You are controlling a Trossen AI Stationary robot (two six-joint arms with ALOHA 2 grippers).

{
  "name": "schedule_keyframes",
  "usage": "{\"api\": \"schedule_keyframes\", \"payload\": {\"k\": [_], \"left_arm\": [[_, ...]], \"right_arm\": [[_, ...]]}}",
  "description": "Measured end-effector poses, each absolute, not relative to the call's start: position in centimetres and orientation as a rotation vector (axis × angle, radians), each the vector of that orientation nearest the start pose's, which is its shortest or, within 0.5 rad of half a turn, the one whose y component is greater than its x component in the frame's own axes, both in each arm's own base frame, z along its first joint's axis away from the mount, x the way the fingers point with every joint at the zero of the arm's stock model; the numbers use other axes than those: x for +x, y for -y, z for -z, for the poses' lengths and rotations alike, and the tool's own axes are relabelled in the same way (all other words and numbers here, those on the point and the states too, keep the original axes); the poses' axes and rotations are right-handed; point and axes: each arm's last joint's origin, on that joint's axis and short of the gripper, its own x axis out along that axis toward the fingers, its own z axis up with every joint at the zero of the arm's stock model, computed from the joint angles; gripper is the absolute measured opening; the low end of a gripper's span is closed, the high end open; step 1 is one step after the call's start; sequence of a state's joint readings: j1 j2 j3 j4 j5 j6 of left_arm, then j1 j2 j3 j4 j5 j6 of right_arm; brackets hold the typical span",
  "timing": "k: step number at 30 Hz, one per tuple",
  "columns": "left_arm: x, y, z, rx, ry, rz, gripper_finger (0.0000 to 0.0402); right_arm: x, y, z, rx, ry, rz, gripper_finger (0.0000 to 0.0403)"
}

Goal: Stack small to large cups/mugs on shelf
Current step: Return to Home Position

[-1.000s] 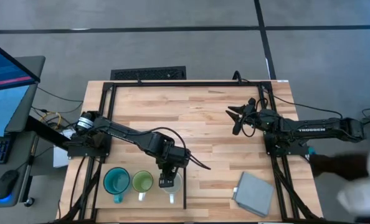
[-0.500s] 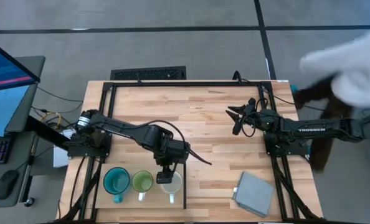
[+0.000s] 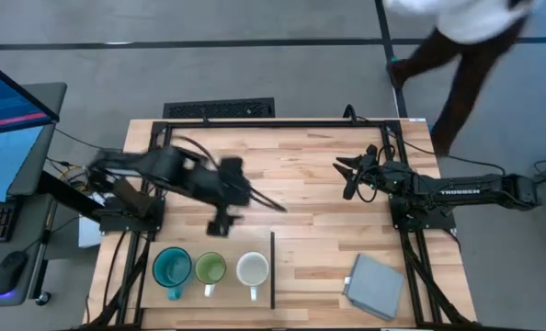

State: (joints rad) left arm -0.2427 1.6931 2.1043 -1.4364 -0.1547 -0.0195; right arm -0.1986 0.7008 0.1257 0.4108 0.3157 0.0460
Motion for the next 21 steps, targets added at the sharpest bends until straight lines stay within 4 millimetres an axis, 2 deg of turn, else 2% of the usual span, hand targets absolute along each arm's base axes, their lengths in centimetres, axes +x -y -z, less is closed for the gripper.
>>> {"api": "schedule_keyframes", "payload": {"k": [5,9,15,21], "left_arm": [[25.3,4.5,-46.6,0.201,-0.827,-0.051,0.0291],[22.6,3.8,-47.2,0.230,-0.644,-0.043,0.0291],[19.2,3.0,-44.2,0.271,-0.483,-0.063,0.0291],[15.6,2.1,-38.9,0.270,-0.380,-0.142,0.0291]], "right_arm": [[14.6,3.8,-17.5,0.034,-0.154,0.516,0.0129],[14.6,3.8,-17.5,0.034,-0.154,0.516,0.0129],[14.6,3.9,-17.5,0.034,-0.153,0.517,0.0129],[14.5,3.9,-17.5,0.032,-0.153,0.546,0.0129]]}}
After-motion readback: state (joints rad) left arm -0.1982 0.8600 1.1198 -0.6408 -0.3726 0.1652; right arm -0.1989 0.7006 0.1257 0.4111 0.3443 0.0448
